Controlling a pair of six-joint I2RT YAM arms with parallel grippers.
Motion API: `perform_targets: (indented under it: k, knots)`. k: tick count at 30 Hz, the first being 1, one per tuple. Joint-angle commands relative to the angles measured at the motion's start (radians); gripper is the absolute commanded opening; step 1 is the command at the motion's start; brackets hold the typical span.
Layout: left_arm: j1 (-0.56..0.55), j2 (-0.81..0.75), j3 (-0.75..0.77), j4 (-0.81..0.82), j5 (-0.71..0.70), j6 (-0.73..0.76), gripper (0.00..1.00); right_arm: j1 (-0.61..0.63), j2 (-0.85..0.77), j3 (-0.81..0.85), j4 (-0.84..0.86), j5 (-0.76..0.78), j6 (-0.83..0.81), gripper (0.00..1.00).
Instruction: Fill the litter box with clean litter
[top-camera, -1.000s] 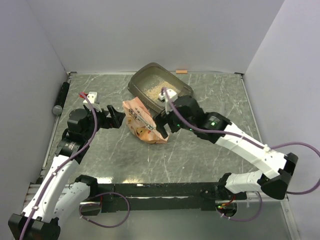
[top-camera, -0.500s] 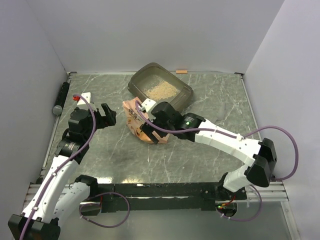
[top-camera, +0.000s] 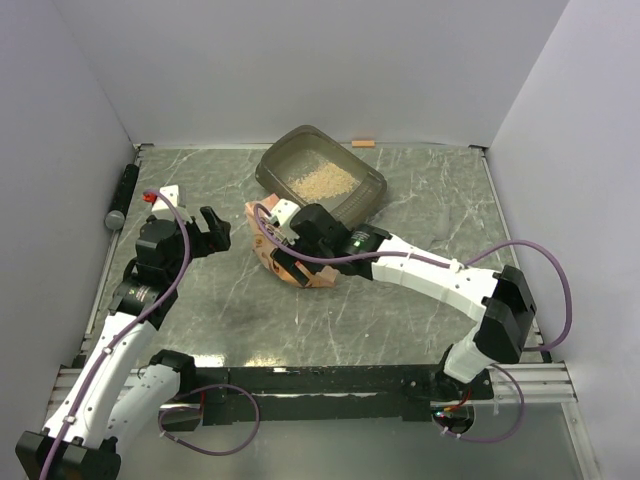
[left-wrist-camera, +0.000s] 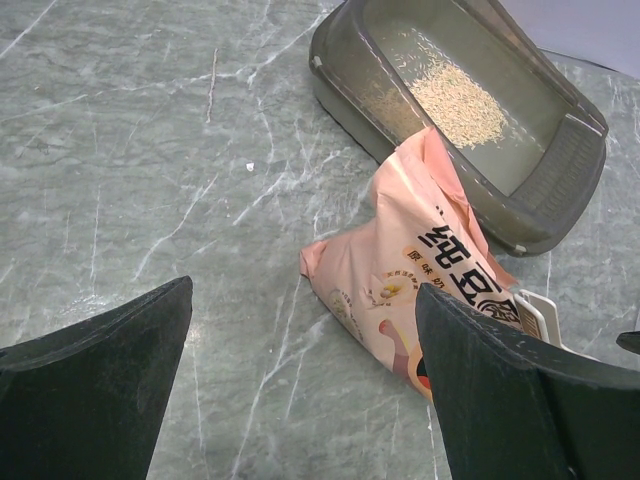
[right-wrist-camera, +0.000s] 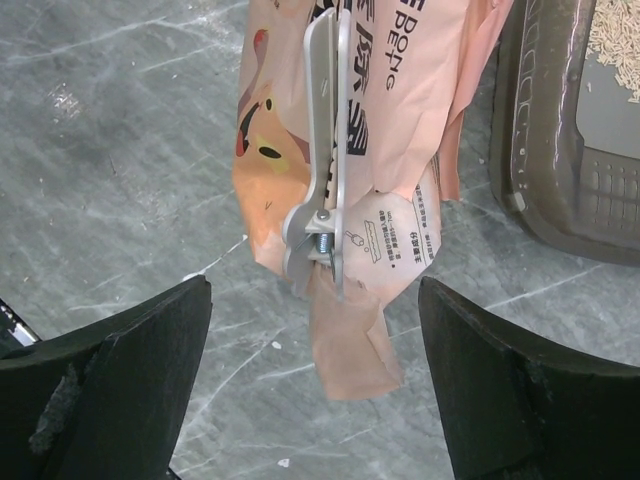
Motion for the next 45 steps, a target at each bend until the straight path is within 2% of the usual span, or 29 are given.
perform_targets:
  k: [1, 4, 9, 12, 15, 16, 17, 26, 32, 35, 39, 45]
  knots:
    - [-0.003, -0.009, 0.016, 0.016, 0.001, -0.005, 0.97, 0.005, 0.019, 0.044, 0.062, 0.021, -0.016, 0.87]
    - [-0.003, -0.01, 0.016, 0.014, 0.003, -0.005, 0.97, 0.007, 0.034, 0.053, 0.067, 0.03, -0.017, 0.79]
    - [-0.003, -0.009, 0.016, 0.016, 0.004, -0.005, 0.97, 0.007, 0.069, 0.075, 0.067, 0.038, -0.028, 0.73]
    - [-0.003, -0.009, 0.016, 0.016, 0.003, -0.005, 0.97, 0.005, 0.077, 0.076, 0.076, 0.045, -0.028, 0.65]
    - [-0.003, -0.007, 0.016, 0.017, 0.006, -0.005, 0.97, 0.005, 0.08, 0.079, 0.076, 0.077, -0.027, 0.29]
    - [-0.003, -0.006, 0.015, 0.016, 0.006, -0.005, 0.97, 0.007, 0.082, 0.081, 0.071, 0.109, -0.027, 0.09]
    - [-0.004, -0.006, 0.015, 0.016, 0.007, -0.005, 0.97, 0.007, 0.083, 0.081, 0.07, 0.123, -0.028, 0.0]
    - [-0.003, 0.0, 0.018, 0.017, 0.016, -0.008, 0.97, 0.005, -0.022, 0.064, 0.053, 0.177, 0.004, 0.0]
    - [-0.003, 0.006, 0.016, 0.017, 0.021, -0.008, 0.97, -0.002, -0.119, 0.102, -0.085, 0.22, 0.054, 0.0]
    - [-0.004, 0.006, 0.018, 0.016, 0.02, -0.01, 0.97, -0.042, -0.168, 0.098, -0.146, 0.233, 0.12, 0.0]
    - [-0.003, 0.005, 0.016, 0.016, 0.015, -0.01, 0.97, -0.16, -0.22, 0.046, -0.217, 0.22, 0.209, 0.0]
    - [-0.003, 0.011, 0.016, 0.014, 0.016, -0.011, 0.97, -0.298, -0.28, -0.094, -0.3, 0.216, 0.36, 0.0]
